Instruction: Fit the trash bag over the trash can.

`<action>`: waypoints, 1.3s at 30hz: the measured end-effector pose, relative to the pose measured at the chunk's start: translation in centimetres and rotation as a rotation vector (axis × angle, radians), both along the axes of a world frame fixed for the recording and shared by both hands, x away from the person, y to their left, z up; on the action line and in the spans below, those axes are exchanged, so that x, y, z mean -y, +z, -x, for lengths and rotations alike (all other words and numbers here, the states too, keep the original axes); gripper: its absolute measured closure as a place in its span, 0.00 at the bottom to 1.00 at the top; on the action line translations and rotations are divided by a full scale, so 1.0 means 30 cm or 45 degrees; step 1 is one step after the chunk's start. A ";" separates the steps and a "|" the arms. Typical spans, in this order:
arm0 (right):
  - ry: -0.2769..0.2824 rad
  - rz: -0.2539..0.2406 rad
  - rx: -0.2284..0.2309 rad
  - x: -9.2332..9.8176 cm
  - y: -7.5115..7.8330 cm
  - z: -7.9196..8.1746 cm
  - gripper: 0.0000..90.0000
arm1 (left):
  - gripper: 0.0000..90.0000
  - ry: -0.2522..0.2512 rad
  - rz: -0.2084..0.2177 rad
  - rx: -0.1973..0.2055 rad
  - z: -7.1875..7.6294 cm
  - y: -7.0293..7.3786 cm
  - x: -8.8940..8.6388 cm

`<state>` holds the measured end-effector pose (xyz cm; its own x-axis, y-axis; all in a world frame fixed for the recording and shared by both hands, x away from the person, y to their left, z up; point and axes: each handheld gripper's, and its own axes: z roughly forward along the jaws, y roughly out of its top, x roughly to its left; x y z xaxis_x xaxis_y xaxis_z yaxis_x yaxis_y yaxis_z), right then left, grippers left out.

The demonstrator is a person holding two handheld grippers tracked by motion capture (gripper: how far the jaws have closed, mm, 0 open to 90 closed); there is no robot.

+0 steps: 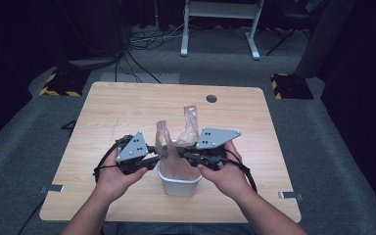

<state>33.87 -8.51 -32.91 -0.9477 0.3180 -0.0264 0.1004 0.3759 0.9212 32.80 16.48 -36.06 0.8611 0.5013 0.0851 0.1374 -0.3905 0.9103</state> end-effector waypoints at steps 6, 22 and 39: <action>-0.052 0.006 0.001 0.096 -0.002 0.029 1.00 | 0.93 0.070 0.014 -0.001 0.002 -0.007 -0.035; -0.130 0.012 -0.104 0.270 -0.096 0.112 1.00 | 0.95 0.173 -0.119 0.019 0.002 -0.043 -0.063; -0.195 -0.045 -0.110 0.284 -0.115 0.157 0.53 | 0.45 0.210 0.035 0.043 0.071 -0.026 -0.124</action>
